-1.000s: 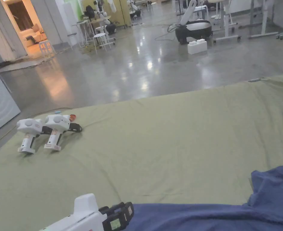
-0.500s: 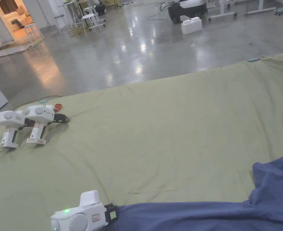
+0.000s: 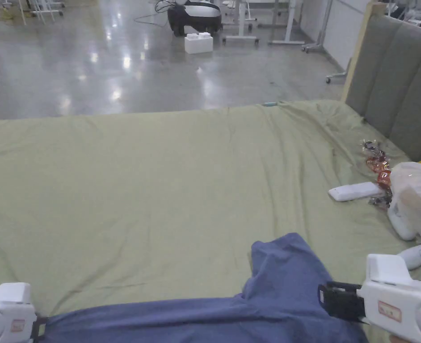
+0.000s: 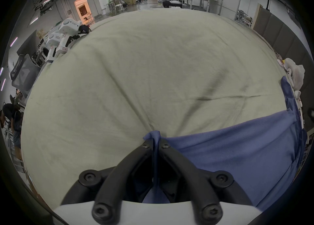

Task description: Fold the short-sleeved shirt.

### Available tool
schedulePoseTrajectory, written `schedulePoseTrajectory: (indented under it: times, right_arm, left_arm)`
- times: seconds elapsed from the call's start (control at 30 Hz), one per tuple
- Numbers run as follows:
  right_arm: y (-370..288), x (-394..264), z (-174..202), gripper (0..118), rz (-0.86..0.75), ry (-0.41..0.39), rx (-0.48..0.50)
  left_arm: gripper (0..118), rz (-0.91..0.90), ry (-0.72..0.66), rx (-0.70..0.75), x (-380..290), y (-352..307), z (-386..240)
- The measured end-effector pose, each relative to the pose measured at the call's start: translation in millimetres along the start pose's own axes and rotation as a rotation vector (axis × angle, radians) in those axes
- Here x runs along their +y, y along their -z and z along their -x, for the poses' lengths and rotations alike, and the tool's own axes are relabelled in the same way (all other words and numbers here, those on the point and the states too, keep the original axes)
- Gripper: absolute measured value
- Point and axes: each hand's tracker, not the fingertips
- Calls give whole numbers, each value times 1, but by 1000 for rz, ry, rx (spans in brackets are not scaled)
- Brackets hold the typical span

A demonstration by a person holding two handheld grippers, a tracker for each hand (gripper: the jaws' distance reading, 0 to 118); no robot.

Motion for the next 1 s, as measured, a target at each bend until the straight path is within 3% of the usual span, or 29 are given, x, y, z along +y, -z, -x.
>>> schedulePoseTrajectory:
  times: [0.07, 0.1, 0.13, 0.17, 0.23, 0.27, 0.33, 0.47, 0.6, 0.7, 0.83, 1.0]
  right_arm:
    - [41, 18, -5, 84, 112, 17, -33]
    - [60, 18, -9, 78, 151, 18, -45]
    - [76, 19, -10, 69, 206, -6, -78]
    - [85, 17, -8, 45, 257, -22, -99]
    - [81, 7, 0, 40, 206, -72, -104]
    - [75, 7, 3, 31, 198, -67, -109]
    - [68, 5, 4, 0, 174, -99, -75]
    - [41, 3, -4, 0, 99, -53, -58]
    - [-30, -16, -14, 0, -55, 31, 66]
    - [-89, -53, -12, 0, -128, -47, 53]
    - [-150, -119, -10, 0, -155, -49, 84]
    - [-158, -180, -3, 0, -88, -89, 50]
  left_arm:
    - [2, 1, -3, 1, -1, -3, -3]
    - [2, -1, -2, 3, -2, -4, -5]
    - [2, -4, 3, 7, -3, -5, -5]
    - [2, -7, 10, 11, -4, -6, -4]
    - [2, -14, 24, 15, -6, -7, -5]
    - [2, -18, 26, 16, -7, -8, -6]
    - [2, -28, 29, 18, -3, -3, -2]
    - [0, -140, -103, -69, -11, -34, 15]
    - [0, -275, -165, -203, -44, -110, 45]
    - [0, -314, -156, -227, -91, -163, 63]
    - [0, -303, -159, -226, -164, -205, 73]
    - [0, -178, -170, -247, -231, -182, 80]
